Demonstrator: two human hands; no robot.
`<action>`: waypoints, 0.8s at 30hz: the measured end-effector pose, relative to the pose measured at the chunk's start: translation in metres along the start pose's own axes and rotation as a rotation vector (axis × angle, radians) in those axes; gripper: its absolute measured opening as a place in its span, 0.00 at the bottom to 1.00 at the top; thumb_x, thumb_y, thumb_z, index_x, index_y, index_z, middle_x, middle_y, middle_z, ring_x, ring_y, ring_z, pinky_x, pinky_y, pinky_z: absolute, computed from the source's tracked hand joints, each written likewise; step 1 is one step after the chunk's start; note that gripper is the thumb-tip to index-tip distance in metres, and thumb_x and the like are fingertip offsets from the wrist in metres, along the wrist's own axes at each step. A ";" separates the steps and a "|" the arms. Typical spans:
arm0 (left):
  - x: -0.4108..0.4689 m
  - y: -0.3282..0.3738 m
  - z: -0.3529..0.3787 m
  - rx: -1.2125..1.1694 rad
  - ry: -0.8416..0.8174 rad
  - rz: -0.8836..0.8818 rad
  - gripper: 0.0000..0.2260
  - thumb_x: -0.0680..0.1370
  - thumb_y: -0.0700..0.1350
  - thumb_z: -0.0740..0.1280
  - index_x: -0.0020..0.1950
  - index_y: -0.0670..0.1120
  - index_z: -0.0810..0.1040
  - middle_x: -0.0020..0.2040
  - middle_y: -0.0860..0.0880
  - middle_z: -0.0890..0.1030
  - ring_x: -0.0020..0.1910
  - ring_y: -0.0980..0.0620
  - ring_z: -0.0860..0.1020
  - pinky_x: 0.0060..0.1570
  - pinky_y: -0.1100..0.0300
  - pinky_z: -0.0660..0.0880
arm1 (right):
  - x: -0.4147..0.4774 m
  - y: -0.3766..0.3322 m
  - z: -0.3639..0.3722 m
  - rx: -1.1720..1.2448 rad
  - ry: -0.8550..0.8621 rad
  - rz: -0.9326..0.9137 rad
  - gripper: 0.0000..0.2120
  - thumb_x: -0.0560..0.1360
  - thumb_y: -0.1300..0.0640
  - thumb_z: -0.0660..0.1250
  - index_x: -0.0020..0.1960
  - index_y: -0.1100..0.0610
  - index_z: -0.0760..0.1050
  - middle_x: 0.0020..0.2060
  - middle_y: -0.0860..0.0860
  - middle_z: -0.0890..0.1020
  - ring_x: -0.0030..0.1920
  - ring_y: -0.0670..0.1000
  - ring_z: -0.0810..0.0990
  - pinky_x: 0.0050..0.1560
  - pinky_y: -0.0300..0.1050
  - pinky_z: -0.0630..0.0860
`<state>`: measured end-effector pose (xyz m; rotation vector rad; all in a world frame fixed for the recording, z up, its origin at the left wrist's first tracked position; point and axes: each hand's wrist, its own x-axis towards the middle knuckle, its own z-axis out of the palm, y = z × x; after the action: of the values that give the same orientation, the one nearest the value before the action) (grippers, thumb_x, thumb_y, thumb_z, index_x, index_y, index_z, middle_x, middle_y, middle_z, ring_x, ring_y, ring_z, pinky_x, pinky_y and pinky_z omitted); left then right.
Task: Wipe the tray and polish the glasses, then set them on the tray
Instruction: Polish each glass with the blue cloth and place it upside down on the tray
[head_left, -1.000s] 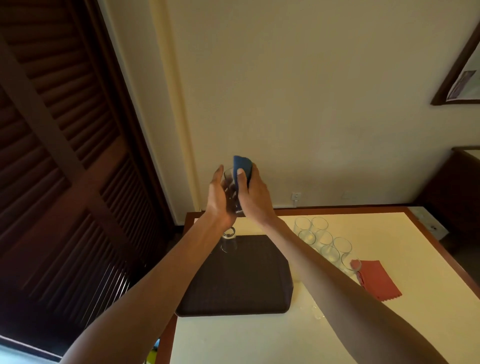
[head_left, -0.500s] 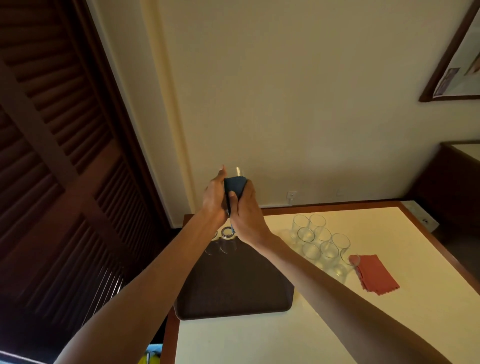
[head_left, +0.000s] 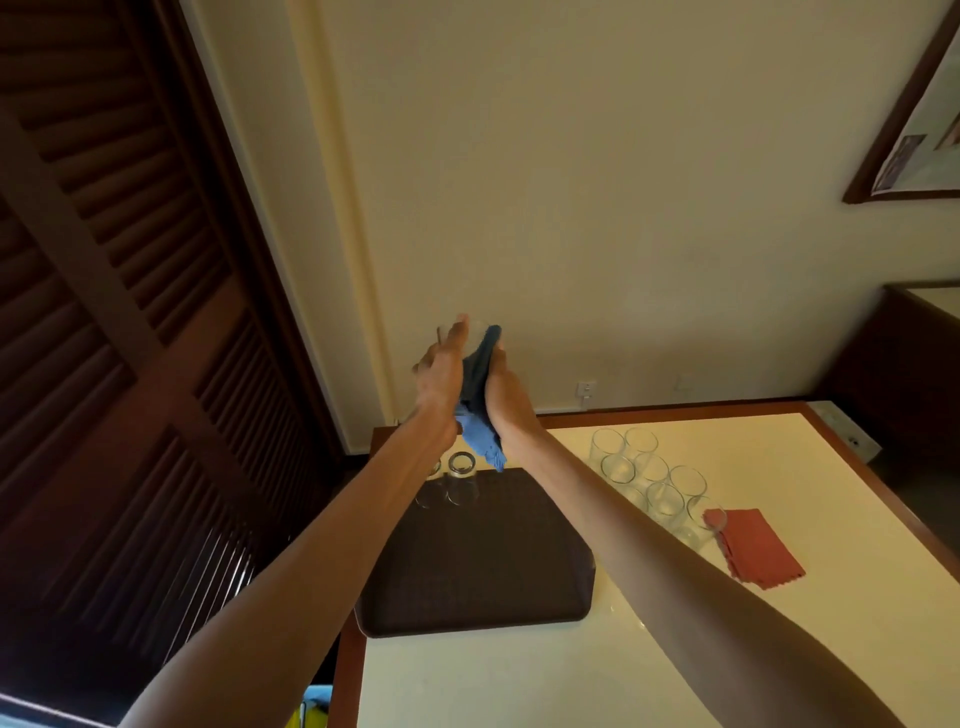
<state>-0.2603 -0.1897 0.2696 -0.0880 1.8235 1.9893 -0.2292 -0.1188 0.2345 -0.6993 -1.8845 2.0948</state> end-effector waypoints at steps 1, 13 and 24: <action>-0.003 0.004 -0.003 -0.007 0.001 0.002 0.45 0.64 0.77 0.69 0.70 0.46 0.74 0.64 0.44 0.79 0.61 0.42 0.79 0.65 0.41 0.76 | -0.009 0.003 0.001 -0.058 -0.027 -0.044 0.26 0.85 0.41 0.45 0.47 0.54 0.77 0.43 0.53 0.83 0.43 0.50 0.82 0.49 0.41 0.78; -0.006 -0.013 -0.010 -0.146 -0.159 0.036 0.23 0.86 0.61 0.56 0.64 0.47 0.83 0.57 0.45 0.87 0.58 0.47 0.84 0.55 0.51 0.81 | -0.015 -0.012 0.000 -0.288 0.165 -0.440 0.23 0.84 0.41 0.51 0.70 0.57 0.63 0.53 0.57 0.81 0.47 0.55 0.84 0.46 0.49 0.82; 0.003 -0.003 -0.003 -0.071 -0.095 0.049 0.35 0.71 0.75 0.67 0.66 0.49 0.80 0.60 0.42 0.83 0.58 0.42 0.83 0.58 0.44 0.81 | -0.024 0.002 0.001 -0.158 0.065 -0.203 0.27 0.85 0.42 0.46 0.58 0.63 0.73 0.42 0.54 0.82 0.37 0.45 0.81 0.32 0.31 0.72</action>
<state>-0.2631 -0.1916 0.2654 0.0294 1.7118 2.0561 -0.2091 -0.1309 0.2375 -0.5744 -2.0090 1.7947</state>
